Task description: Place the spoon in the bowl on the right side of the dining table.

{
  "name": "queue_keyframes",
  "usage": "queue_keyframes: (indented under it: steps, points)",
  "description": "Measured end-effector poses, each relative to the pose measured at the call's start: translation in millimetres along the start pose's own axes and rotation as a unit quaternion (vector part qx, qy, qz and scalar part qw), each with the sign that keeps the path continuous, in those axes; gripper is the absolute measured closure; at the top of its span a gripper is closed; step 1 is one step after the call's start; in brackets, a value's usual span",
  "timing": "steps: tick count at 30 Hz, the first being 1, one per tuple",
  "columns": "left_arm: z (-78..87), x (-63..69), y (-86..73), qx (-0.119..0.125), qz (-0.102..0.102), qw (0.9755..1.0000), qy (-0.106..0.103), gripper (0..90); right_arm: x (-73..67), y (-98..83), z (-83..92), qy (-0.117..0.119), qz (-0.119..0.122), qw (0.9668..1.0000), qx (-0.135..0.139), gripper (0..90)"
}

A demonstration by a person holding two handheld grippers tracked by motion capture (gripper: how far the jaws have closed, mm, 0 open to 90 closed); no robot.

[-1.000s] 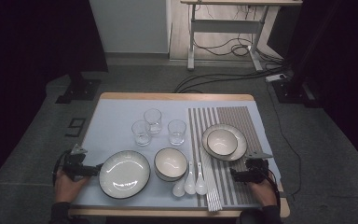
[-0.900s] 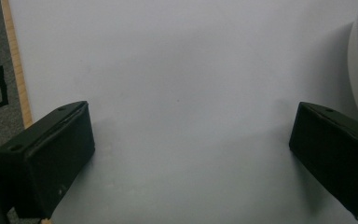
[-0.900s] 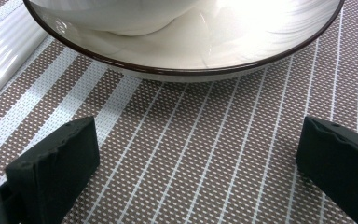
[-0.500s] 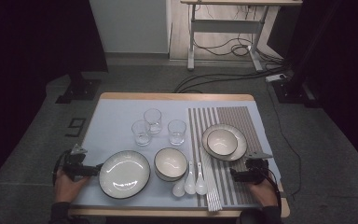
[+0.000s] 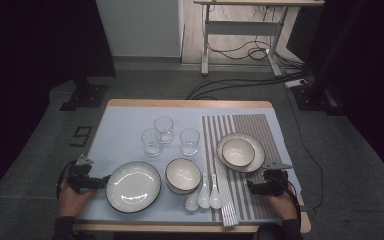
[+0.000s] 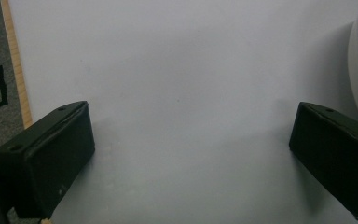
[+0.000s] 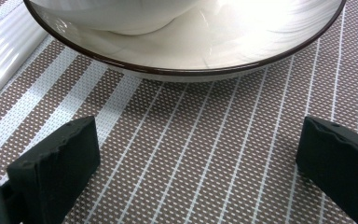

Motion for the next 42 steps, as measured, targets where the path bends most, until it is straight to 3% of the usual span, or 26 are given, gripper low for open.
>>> queue_keyframes:
  steps: [21,42]
  points:
    - [0.0,0.1,0.0,0.0,0.0,1.0,0.0,0.0,-12.5,1.2,17.9,0.011,0.022,0.9995,-0.02,1.0]
    - [0.1,0.2,0.0,0.0,0.0,1.0,0.001,0.0,-24.1,-3.3,41.3,0.011,0.042,0.9985,-0.032,13.4]
Point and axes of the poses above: each handheld gripper's, and its own axes: z roughly backward along the jaws, y roughly out of its top, x roughly to its right, the point moved 2 cm from there along -z, roughly forward along the jaws, and after that the axes turned 13 degrees about -z, right-handed, at the moved point
